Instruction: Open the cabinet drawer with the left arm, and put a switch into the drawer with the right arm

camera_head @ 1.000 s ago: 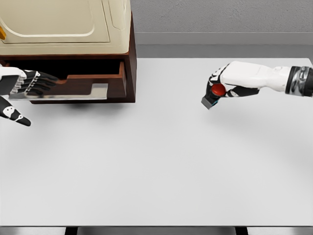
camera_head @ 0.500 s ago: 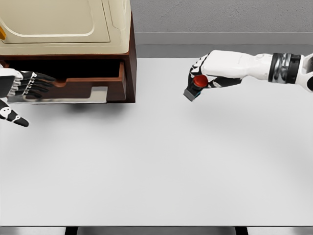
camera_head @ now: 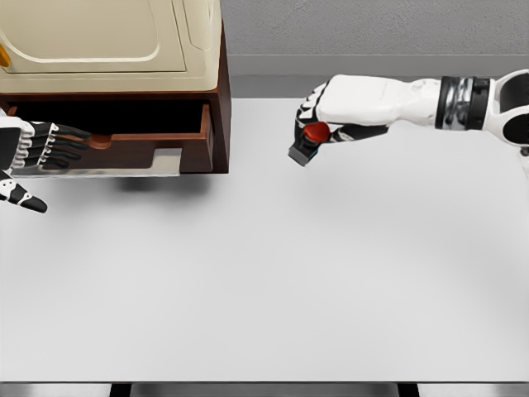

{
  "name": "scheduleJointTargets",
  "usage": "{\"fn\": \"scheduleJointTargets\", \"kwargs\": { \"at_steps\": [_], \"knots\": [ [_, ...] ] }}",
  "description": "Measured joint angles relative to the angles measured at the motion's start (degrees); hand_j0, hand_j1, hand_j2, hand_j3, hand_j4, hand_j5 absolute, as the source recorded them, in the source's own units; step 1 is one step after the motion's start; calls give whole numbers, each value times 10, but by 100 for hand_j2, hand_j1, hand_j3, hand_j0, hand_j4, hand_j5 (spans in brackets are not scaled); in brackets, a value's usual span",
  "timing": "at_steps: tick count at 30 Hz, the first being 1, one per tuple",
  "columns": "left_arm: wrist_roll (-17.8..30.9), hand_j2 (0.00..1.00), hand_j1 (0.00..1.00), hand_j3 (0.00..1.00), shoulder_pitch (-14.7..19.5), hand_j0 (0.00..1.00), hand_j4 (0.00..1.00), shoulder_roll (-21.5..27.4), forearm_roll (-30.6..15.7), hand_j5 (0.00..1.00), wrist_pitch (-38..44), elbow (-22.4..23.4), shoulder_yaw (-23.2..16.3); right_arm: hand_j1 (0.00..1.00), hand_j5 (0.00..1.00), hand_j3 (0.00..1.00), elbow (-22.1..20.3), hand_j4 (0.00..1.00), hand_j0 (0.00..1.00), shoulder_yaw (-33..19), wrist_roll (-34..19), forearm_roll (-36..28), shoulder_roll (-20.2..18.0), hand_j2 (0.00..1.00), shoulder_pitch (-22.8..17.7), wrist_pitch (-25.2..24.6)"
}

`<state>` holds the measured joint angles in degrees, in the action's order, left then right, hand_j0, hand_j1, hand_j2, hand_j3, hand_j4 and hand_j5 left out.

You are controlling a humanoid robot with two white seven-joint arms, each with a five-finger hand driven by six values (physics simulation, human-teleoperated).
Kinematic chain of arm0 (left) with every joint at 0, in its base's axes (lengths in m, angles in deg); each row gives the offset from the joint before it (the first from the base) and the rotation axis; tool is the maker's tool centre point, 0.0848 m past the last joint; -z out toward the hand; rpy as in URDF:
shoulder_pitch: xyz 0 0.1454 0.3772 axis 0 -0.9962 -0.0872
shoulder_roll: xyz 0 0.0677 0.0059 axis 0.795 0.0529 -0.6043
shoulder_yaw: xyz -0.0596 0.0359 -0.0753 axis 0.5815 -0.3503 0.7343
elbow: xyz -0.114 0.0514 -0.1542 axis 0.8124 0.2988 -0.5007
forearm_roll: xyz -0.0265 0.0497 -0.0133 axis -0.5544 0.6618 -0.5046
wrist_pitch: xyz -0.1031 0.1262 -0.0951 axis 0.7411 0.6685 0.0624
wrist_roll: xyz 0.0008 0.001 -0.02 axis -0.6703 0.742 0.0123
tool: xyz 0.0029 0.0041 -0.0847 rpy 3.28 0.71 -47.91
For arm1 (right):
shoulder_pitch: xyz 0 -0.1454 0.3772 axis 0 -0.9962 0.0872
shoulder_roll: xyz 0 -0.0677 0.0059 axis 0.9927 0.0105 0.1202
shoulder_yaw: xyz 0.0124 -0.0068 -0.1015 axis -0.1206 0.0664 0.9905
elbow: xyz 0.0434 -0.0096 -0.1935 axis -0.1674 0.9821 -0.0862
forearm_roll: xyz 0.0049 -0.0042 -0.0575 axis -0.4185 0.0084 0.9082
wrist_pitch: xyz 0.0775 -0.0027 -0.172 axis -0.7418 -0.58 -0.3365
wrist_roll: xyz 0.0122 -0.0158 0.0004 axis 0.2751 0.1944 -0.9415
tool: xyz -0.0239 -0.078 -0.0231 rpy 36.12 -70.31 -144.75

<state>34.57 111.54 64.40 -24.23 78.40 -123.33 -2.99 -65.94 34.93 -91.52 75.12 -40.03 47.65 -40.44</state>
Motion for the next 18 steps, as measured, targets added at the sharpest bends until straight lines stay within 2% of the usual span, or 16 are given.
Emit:
{"fn": "scheduleJointTargets", "kwargs": {
  "at_steps": [7,18],
  "knots": [
    [0,100,100,100,-6,100,100,0,-46,100,33,0,10,50,50,50,-8,50,50,15,0,0,18,50,37,-2],
    [0,100,100,100,-13,100,100,5,-69,100,43,0,14,50,50,50,-7,50,50,44,0,0,65,50,79,-42]
  ]
}}
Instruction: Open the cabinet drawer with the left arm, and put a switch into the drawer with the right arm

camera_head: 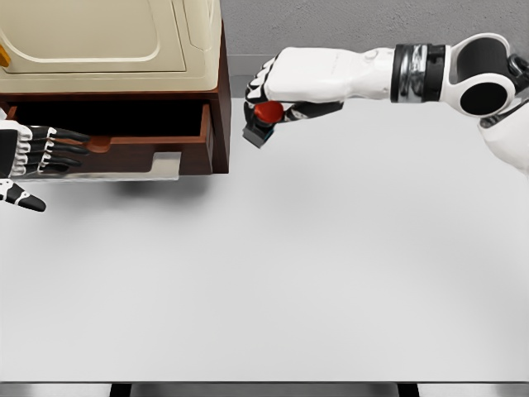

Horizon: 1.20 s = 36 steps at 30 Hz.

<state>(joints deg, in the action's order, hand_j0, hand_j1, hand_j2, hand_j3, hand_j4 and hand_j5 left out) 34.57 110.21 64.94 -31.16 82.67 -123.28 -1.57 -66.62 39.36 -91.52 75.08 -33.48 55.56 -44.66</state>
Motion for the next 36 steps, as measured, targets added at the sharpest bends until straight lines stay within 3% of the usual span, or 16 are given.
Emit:
{"fn": "scheduleJointTargets", "kwargs": {
  "at_steps": [6,19,30,36],
  "knots": [
    [0,100,100,100,-6,100,100,0,-34,100,14,0,4,50,50,50,0,50,50,6,0,0,17,50,12,-15],
    [0,100,100,100,-17,100,100,6,-59,100,25,-1,14,50,50,50,1,50,50,26,0,-1,54,50,51,-55],
    [0,100,100,100,-24,100,100,19,-51,100,36,-1,12,50,50,50,7,50,50,40,0,-1,90,50,70,-84],
    [3,100,100,100,-23,100,100,20,-45,100,37,-1,10,49,49,49,36,49,49,52,0,-1,121,49,83,-89]
  ]
}}
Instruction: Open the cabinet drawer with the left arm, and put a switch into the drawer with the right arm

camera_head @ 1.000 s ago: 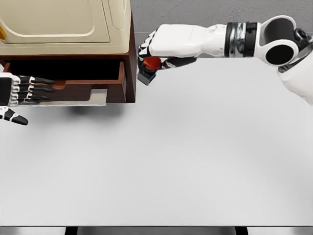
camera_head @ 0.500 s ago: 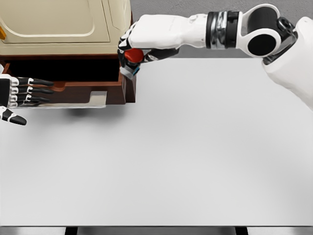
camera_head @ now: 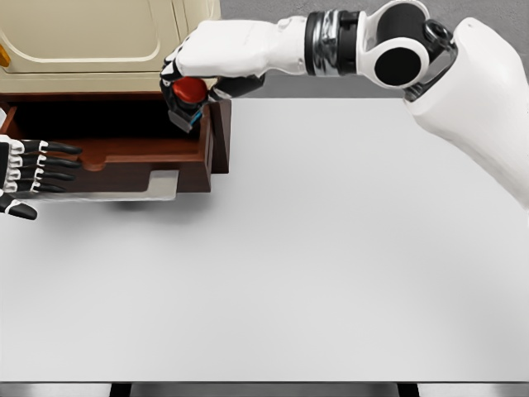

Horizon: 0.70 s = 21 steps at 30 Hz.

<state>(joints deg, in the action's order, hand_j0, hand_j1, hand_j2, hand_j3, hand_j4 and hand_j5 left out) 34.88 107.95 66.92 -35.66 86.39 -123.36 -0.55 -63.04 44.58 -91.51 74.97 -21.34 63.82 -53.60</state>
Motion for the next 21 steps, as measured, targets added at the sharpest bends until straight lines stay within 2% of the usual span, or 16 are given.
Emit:
{"fn": "scheduleJointTargets", "kwargs": {
  "at_steps": [17,18,19,21],
  "knots": [
    [-1,100,100,100,2,100,100,-1,15,100,0,0,-2,49,49,49,72,49,49,24,0,6,61,49,15,2],
    [-1,100,100,100,2,100,100,-1,20,100,1,0,-4,52,52,52,78,52,52,24,0,10,64,52,16,2],
    [-1,100,100,100,2,100,100,-1,21,100,1,0,-4,60,60,60,83,60,60,24,0,13,66,60,16,2],
    [-1,100,100,100,2,100,100,-2,22,100,0,0,-4,100,100,100,89,100,100,24,0,16,69,100,18,0]
  ]
}}
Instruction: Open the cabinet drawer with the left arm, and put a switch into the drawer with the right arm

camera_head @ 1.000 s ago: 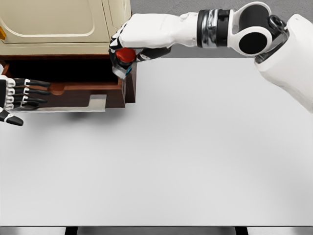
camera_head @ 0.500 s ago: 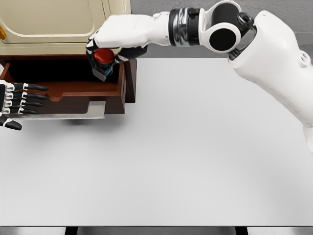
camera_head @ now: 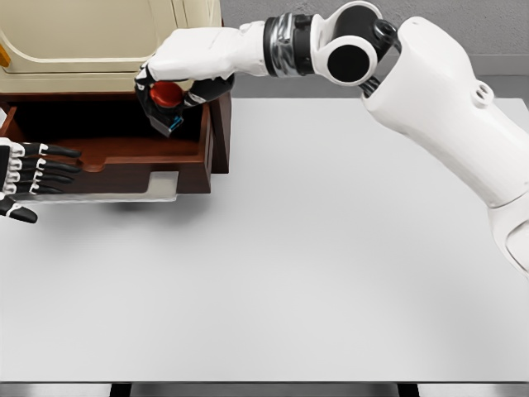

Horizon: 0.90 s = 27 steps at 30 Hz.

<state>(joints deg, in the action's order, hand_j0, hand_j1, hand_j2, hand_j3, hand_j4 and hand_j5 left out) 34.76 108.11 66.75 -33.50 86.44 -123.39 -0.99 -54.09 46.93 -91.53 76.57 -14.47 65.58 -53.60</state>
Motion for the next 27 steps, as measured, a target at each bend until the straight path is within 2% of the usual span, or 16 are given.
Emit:
{"fn": "scheduleJointTargets", "kwargs": {
  "at_steps": [8,11,13,16,19,21,23,27],
  "knots": [
    [0,100,100,100,0,100,100,0,5,100,2,0,2,100,100,100,-1,100,100,-4,0,3,-1,100,-2,1],
    [0,100,100,100,0,100,100,0,7,100,3,0,3,100,100,100,-34,100,100,-7,0,3,-20,100,-8,13],
    [0,100,100,100,0,100,100,0,8,100,3,0,4,100,100,100,-65,100,100,-11,0,0,-54,100,-22,42],
    [-1,100,100,100,0,100,100,0,14,100,3,0,7,100,100,100,-89,100,100,-34,0,-40,-131,100,-73,99],
    [-1,95,95,95,-2,95,95,0,16,95,3,0,9,100,100,100,-97,100,100,-60,0,-93,-219,100,-118,120],
    [-1,95,95,95,0,95,95,0,17,95,3,0,10,100,100,100,-97,100,100,-82,0,-117,-270,100,-145,126],
    [-1,96,96,96,0,96,96,0,16,96,3,0,14,100,100,100,-83,100,100,-95,0,-130,-300,100,-163,129],
    [-1,96,96,96,0,96,96,-1,20,96,3,0,25,100,100,100,-54,100,100,-106,0,-139,-325,100,-189,131]
  ]
}}
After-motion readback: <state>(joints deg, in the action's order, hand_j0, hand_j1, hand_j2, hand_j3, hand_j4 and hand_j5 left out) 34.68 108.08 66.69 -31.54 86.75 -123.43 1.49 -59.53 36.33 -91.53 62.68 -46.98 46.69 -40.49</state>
